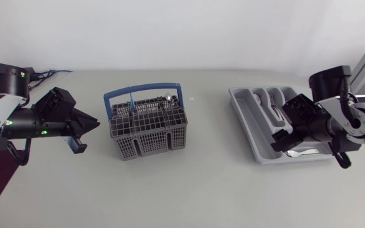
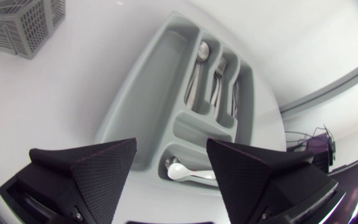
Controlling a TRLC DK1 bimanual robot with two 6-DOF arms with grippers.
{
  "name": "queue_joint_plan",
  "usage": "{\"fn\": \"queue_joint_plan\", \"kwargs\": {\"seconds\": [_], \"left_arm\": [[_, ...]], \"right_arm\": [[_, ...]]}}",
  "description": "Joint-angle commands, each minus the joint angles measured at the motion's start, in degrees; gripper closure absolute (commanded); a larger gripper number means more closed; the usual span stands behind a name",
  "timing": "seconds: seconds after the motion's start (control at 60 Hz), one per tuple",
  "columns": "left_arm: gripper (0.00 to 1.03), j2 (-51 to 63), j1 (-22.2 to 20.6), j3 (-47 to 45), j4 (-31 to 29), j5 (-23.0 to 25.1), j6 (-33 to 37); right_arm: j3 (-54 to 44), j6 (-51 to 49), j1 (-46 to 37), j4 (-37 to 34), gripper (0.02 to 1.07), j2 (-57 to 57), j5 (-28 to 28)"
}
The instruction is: Unload the cutlery basket into the drawer organizer.
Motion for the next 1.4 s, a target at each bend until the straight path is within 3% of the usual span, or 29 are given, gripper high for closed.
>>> {"fn": "queue_joint_plan", "kwargs": {"seconds": [0.0, 0.05, 0.167, 0.383, 0.683, 1.067, 1.383], "left_arm": [[0.78, 3.0, 1.16, 2.1, 1.32, 0.58, -1.28], [0.78, 4.32, 1.52, 2.72, 1.76, 0.58, -1.45], [0.78, 6.78, 2.04, 3.95, 3.61, 0.58, -2.59], [0.78, 11.35, 2.57, 6.85, 7.12, 0.58, -5.67], [0.78, 13.81, 2.75, 10.19, 9.06, 0.58, -9.27], [0.78, 16.8, 3.71, 12.21, 11.17, 1.38, -11.47], [0.78, 19.88, 3.89, 14.58, 11.17, 1.9, -11.82]], "right_arm": [[1.2, 2.64, 5.27, -1.18, 0.2, -1.49, -0.28], [1.9, 3.79, 7.82, -1.35, 0.22, -1.05, -0.28], [4.01, 5.63, 14.33, 0.23, 0.41, 0.97, -0.54], [9.46, 8.36, 20.83, 3.3, 1.0, 7.73, -5.2], [15.52, 10.99, 30.41, 7.96, 1.01, 14.06, -9.95], [25.1, 13.98, 29.27, 12.27, 1.01, 25.66, -22.43], [28.71, 14.24, 29.01, 9.81, 1.01, 34.54, -22.95]]}}
